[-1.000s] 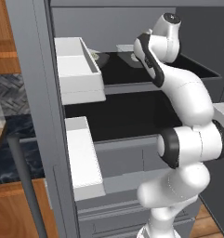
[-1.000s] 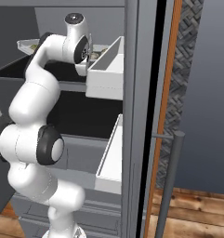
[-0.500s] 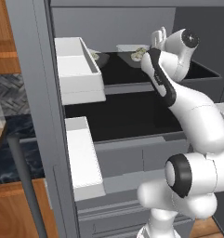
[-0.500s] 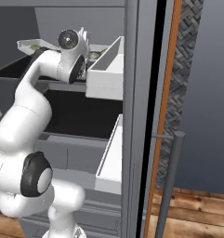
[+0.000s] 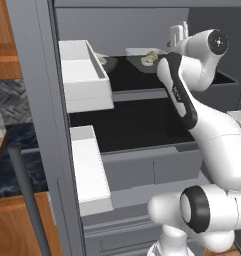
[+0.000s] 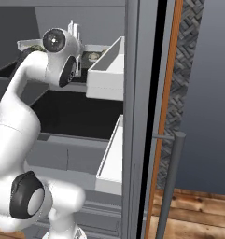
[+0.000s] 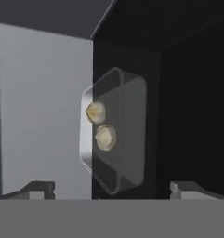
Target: Place two dumplings into each of the tupperware containers and then place the containers in the fridge.
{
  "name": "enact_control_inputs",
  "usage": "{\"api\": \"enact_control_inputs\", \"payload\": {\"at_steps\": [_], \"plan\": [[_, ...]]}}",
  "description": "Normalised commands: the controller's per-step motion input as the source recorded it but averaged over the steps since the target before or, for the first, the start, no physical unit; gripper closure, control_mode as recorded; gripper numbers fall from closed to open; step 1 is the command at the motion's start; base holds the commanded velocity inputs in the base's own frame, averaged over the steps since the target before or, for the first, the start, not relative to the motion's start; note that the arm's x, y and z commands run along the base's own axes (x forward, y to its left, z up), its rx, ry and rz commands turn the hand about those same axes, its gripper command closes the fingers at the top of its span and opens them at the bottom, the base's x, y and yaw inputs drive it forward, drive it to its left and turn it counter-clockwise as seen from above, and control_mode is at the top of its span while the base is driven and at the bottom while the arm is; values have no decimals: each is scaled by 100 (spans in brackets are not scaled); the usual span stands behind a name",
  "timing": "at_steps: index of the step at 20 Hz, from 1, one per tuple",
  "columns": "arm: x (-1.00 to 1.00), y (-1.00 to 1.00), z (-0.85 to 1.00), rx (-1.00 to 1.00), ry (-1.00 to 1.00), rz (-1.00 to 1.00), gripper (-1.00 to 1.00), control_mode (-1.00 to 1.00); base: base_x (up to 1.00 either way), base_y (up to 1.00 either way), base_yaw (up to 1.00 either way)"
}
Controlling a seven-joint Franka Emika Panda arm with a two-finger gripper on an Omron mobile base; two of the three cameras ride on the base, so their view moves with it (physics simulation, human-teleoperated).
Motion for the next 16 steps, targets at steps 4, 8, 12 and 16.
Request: {"api": "enact_control_inputs", "payload": {"at_steps": [4,8,12,16], "plan": [[-100,8,3,-8,-1,1,-100,-100,0,0,0],[-100,16,0,-7,-6,7,-100,-100,0,0,0],[-100,18,0,-15,-1,13,-100,-100,0,0,0],[-100,10,0,-8,4,14,-100,-100,0,0,0]]}}
